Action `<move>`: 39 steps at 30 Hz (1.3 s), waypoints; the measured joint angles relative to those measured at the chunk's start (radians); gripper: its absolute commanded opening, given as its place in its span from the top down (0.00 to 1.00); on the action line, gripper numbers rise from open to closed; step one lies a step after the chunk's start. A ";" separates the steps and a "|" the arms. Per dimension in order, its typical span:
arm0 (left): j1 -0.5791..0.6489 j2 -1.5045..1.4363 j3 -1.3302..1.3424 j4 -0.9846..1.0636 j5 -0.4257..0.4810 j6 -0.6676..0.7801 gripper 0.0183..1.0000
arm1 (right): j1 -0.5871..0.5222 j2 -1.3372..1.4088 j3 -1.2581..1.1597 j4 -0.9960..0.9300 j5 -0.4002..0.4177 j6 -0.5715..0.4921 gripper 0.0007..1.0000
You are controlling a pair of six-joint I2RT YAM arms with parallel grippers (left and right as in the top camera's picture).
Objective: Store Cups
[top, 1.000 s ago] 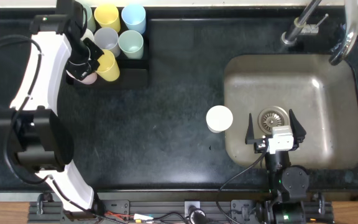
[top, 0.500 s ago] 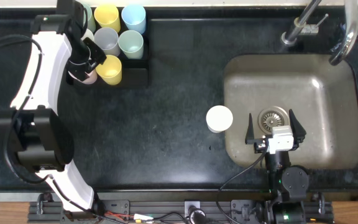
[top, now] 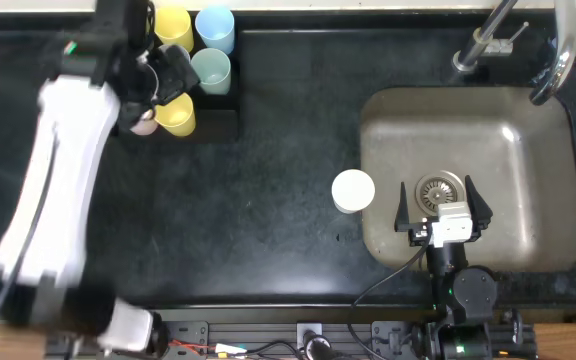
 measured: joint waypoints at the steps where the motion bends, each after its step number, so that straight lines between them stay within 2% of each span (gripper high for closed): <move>1: -0.013 -0.095 -0.008 0.005 0.003 0.069 0.00 | 0.000 0.000 0.000 -0.001 0.000 0.000 0.00; 3: -0.011 -0.369 -0.112 0.060 -0.001 0.250 0.00 | 0.000 0.000 0.000 0.001 0.000 0.000 0.00; 6: 0.016 -0.719 -0.455 0.224 -0.042 0.387 0.00 | 0.000 -0.001 0.000 -0.001 0.000 0.000 0.00; 10: 0.024 -1.029 -0.999 0.590 -0.063 0.481 0.00 | 0.000 -0.002 0.000 0.000 0.000 0.000 0.00; 11: 0.025 -1.081 -1.159 0.809 -0.045 0.496 0.00 | 0.000 -0.002 0.000 0.001 0.000 0.000 0.00; 14: 0.027 -1.215 -1.445 1.143 0.008 0.536 0.00 | 0.000 -0.002 0.000 0.000 0.000 0.000 0.00; 17: 0.027 -1.309 -1.542 1.282 0.037 0.566 0.00 | 0.000 -0.002 0.000 0.000 0.000 0.000 0.00; 19: 0.027 -1.380 -1.559 1.270 0.050 0.615 0.00 | 0.000 -0.002 0.000 0.000 0.000 0.000 0.00; 26: 0.027 -1.504 -1.565 1.027 0.062 0.746 0.00 | 0.000 -0.002 0.000 0.000 0.000 0.000 0.00; 32: 0.027 -1.513 -1.567 0.870 0.064 0.772 0.00 | 0.000 -0.002 0.000 0.000 0.000 0.000 0.00; 39: 0.027 -1.545 -1.598 0.828 0.067 0.776 0.00 | 0.000 -0.002 0.000 0.000 0.000 0.000 0.00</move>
